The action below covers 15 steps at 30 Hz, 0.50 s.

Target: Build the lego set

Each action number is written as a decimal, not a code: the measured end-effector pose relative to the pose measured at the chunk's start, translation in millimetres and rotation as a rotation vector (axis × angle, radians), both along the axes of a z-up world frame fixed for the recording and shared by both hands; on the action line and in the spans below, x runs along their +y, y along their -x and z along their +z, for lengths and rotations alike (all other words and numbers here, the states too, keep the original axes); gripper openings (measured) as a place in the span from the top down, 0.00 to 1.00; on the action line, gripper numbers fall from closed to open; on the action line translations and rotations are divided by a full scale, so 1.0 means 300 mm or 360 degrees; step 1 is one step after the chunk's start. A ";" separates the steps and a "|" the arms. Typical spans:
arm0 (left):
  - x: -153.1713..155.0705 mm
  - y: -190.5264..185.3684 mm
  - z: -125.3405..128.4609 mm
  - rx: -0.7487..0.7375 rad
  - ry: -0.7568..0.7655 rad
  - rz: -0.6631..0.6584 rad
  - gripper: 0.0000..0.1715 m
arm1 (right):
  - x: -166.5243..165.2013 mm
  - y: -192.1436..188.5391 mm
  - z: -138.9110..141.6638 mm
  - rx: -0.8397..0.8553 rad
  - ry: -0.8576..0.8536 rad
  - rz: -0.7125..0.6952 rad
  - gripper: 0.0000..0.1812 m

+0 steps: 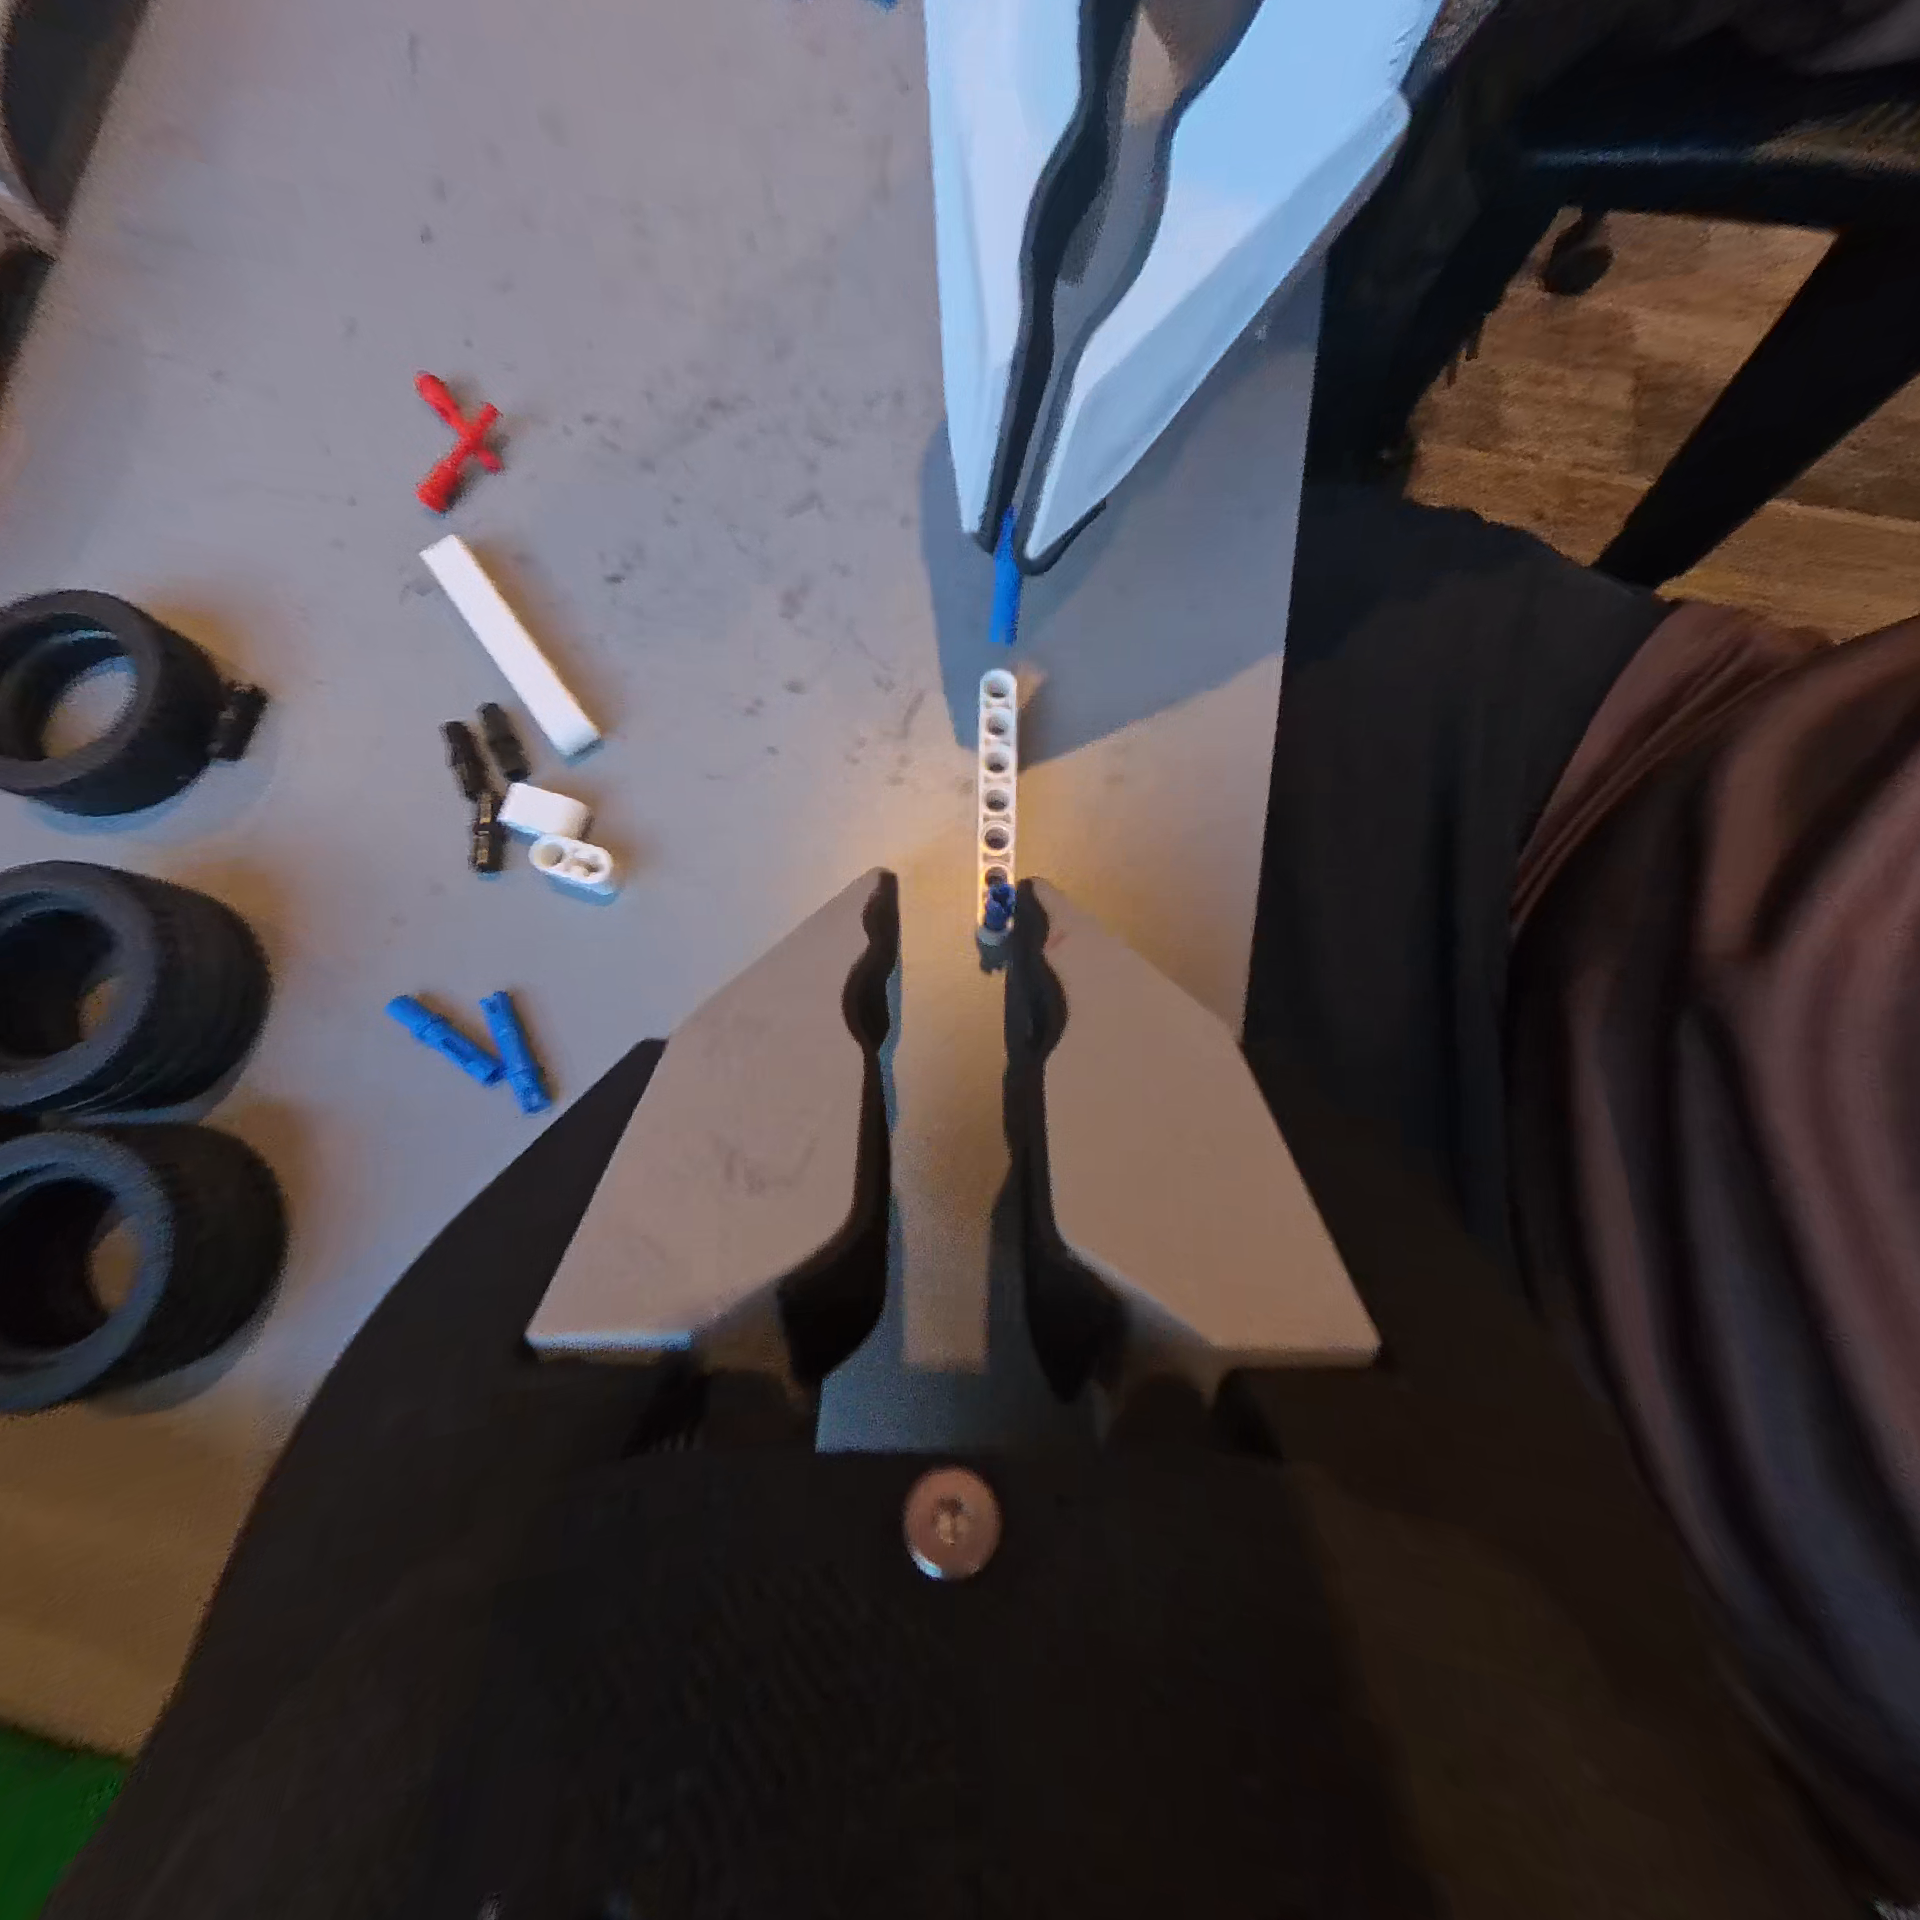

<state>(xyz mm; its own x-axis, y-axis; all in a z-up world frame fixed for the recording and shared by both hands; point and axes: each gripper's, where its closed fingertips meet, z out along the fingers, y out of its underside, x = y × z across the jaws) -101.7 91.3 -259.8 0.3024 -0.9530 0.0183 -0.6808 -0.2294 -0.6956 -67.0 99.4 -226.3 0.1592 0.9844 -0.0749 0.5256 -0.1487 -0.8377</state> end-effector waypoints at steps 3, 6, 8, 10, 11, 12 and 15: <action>0.012 -0.013 0.081 -0.0104 -0.0021 0.0053 0.90 | -0.002 0.012 0.032 0.0105 0.0087 -0.0008 0.98; -0.001 -0.072 0.132 -0.0141 -0.0040 0.0028 0.90 | -0.011 0.024 0.062 0.0202 0.0176 0.0005 0.98; -0.001 -0.099 0.120 -0.0070 -0.0065 0.0022 0.90 | -0.014 0.026 0.084 0.0262 0.0207 0.0004 0.98; -0.004 -0.121 0.109 -0.0059 -0.0059 0.0011 0.92 | -0.018 0.021 0.098 0.0301 0.0233 0.0005 0.98; -0.007 -0.130 0.110 -0.0077 -0.0054 0.0008 0.96 | -0.019 0.017 0.101 0.0309 0.0234 0.0005 0.98; -0.009 -0.138 0.115 -0.0102 -0.0053 0.0011 0.99 | -0.021 0.013 0.102 0.0313 0.0231 0.0007 0.98; -0.014 -0.150 0.117 -0.0118 -0.0034 0.0023 0.99 | -0.025 0.007 0.105 0.0323 0.0228 0.0016 0.98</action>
